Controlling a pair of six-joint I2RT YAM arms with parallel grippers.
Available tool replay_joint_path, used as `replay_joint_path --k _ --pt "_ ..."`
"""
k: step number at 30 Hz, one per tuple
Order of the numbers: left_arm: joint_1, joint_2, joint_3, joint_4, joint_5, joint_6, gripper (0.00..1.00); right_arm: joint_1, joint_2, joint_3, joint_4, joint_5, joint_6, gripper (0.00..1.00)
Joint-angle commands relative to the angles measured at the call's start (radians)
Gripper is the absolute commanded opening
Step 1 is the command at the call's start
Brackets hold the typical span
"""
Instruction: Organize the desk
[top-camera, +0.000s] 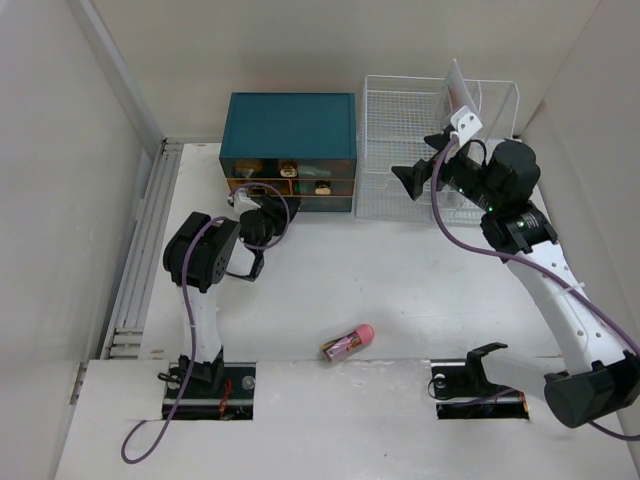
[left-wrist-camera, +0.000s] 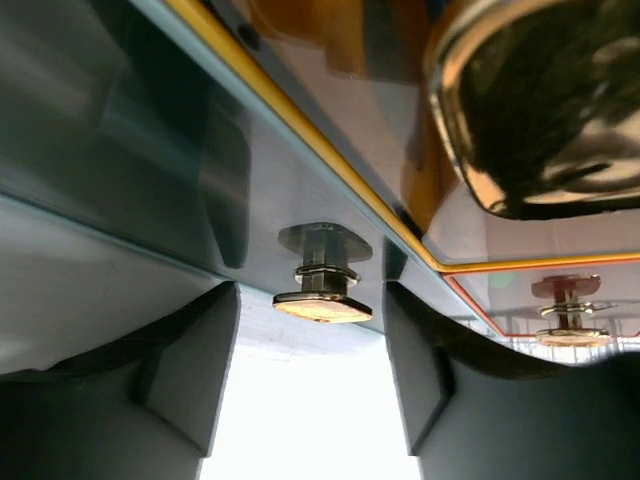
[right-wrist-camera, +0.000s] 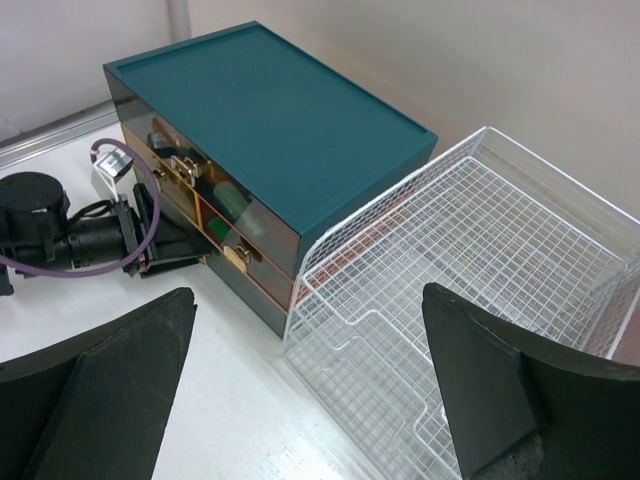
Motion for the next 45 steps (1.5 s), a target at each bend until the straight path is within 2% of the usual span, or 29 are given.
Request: replay_joint_path --k 1,4,5,10,13,20,25,29,32,33,34,35,38,45 --pt "0.005 0.018 0.044 0.159 -0.017 0.002 0.54 -0.005 0.006 -0.004 0.062 -0.018 -0.007 1.00" --pt "0.005 0.018 0.044 0.159 -0.017 -0.007 0.42 -0.005 0.006 -0.004 0.062 -0.018 -0.007 1.00" --pt "0.005 0.018 0.044 0.159 -0.017 -0.007 0.35 -0.005 0.006 -0.004 0.062 -0.018 -0.007 1.00" --pt "0.005 0.018 0.030 0.187 -0.008 -0.030 0.27 -0.005 0.006 -0.004 0.062 -0.018 -0.007 1.00" --pt "0.005 0.009 -0.010 0.216 -0.008 -0.040 0.17 -0.005 0.006 -0.004 0.062 -0.018 -0.007 1.00" --pt "-0.014 -0.028 -0.128 0.331 -0.008 -0.083 0.16 -0.005 0.006 -0.004 0.062 -0.018 -0.007 1.00" --pt "-0.041 -0.061 -0.269 0.452 -0.008 -0.105 0.16 -0.005 0.006 -0.004 0.062 -0.027 -0.007 1.00" --pt "-0.079 -0.080 -0.361 0.527 -0.017 -0.116 0.21 -0.005 0.006 -0.004 0.062 -0.036 -0.007 1.00" --pt "-0.107 -0.071 -0.428 0.596 -0.037 -0.139 0.36 -0.005 0.006 -0.004 0.062 -0.036 -0.007 1.00" --pt "-0.107 -0.059 -0.439 0.607 -0.037 -0.139 0.43 -0.005 0.006 -0.004 0.062 -0.036 -0.007 1.00" --pt "-0.107 -0.058 -0.440 0.618 -0.037 -0.148 0.60 -0.005 0.006 -0.004 0.062 -0.036 -0.007 1.00" --pt "-0.107 -0.043 -0.452 0.641 -0.037 -0.148 0.73 -0.005 0.006 -0.004 0.062 -0.036 -0.007 1.00" --pt "-0.107 -0.031 -0.475 0.670 -0.037 -0.148 0.99 -0.005 0.015 -0.014 0.062 -0.054 -0.007 1.00" --pt "-0.116 -0.077 -0.519 0.689 -0.015 -0.134 0.99 -0.005 0.037 -0.023 0.062 -0.099 -0.016 1.00"
